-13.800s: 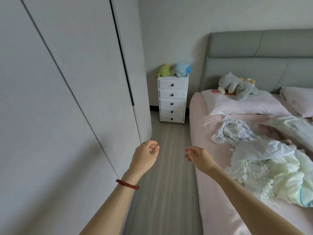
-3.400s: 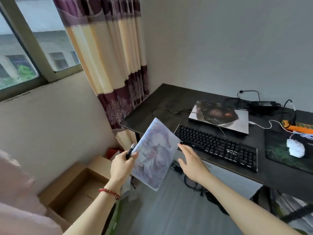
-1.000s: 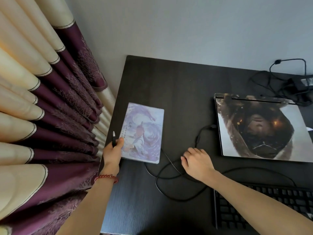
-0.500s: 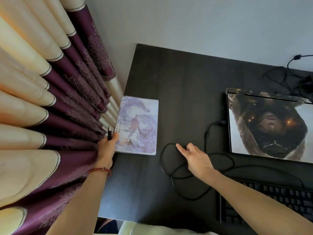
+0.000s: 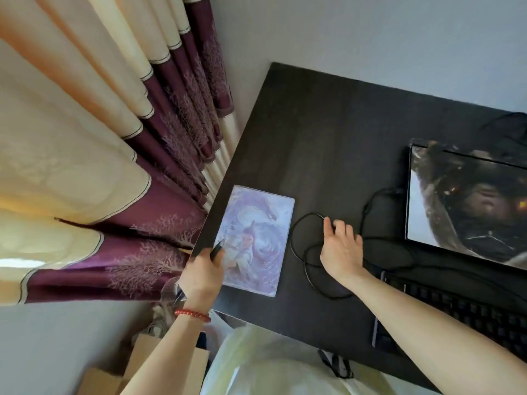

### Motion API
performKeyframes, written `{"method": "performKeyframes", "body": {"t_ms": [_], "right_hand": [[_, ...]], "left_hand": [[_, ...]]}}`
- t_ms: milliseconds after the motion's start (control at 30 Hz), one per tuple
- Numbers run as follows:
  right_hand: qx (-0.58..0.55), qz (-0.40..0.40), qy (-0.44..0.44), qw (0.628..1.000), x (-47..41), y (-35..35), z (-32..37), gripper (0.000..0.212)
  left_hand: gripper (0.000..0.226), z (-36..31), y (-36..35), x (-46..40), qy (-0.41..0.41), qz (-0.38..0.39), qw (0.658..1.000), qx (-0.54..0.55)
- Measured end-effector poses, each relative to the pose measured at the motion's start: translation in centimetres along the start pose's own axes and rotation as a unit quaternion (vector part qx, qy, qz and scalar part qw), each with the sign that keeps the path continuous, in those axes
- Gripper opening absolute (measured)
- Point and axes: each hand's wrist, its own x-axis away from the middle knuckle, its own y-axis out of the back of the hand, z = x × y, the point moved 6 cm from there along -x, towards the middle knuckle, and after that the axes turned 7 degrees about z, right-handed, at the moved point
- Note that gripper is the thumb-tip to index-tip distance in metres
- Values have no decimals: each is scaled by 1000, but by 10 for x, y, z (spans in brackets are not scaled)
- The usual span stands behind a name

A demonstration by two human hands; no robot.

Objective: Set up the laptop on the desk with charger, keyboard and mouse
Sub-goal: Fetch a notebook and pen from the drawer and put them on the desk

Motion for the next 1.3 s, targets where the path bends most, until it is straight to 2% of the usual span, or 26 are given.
{"method": "performKeyframes", "body": {"t_ms": [100, 200, 233, 300, 367, 533, 633, 733, 800, 867, 933, 1000, 1100, 1300], "right_hand": [[3, 2, 11, 1000, 8, -4, 8, 75], [-79, -57, 94, 991, 27, 5, 27, 58], [-148, -63, 140, 977, 34, 9, 37, 50], [-325, 2, 194, 926, 46, 14, 57, 39], [-456, 79, 183, 867, 53, 15, 74, 32], [-593, 104, 114, 790, 54, 17, 80, 11], [-643, 118, 77, 753, 55, 16, 73, 12], [-661, 80, 40, 745, 52, 19, 60, 15], [-669, 29, 7, 743, 48, 23, 45, 15], [-636, -30, -24, 770, 44, 26, 29, 12], [-568, -63, -53, 819, 43, 22, 21, 14], [-509, -55, -68, 856, 41, 14, 24, 20], [-473, -13, -81, 877, 35, -1, 41, 24], [-514, 42, -128, 847, 23, -15, 62, 24]], "left_hand": [[41, 6, 0, 16, 7, -20, 1000, -22], [40, -1, -1, 23, -28, -27, 999, -14], [43, -8, -3, 27, -63, -21, 998, 3], [52, -24, -10, 39, -143, 3, 989, 40], [56, -40, -19, 54, -214, 36, 973, 74], [51, -58, -29, 66, -285, 82, 946, 130], [49, -69, -27, 64, -325, 94, 929, 149], [40, -77, -26, 56, -336, 89, 924, 158], [43, -76, -26, 40, -306, 49, 940, 143], [51, -68, -32, 25, -270, 18, 962, 34], [64, -58, -49, 15, -270, 41, 957, -99], [76, -47, -61, 12, -289, 48, 939, -179], [81, -34, -64, 9, -301, 37, 931, -202], [83, -20, -60, 6, -317, 50, 926, -201]]}}
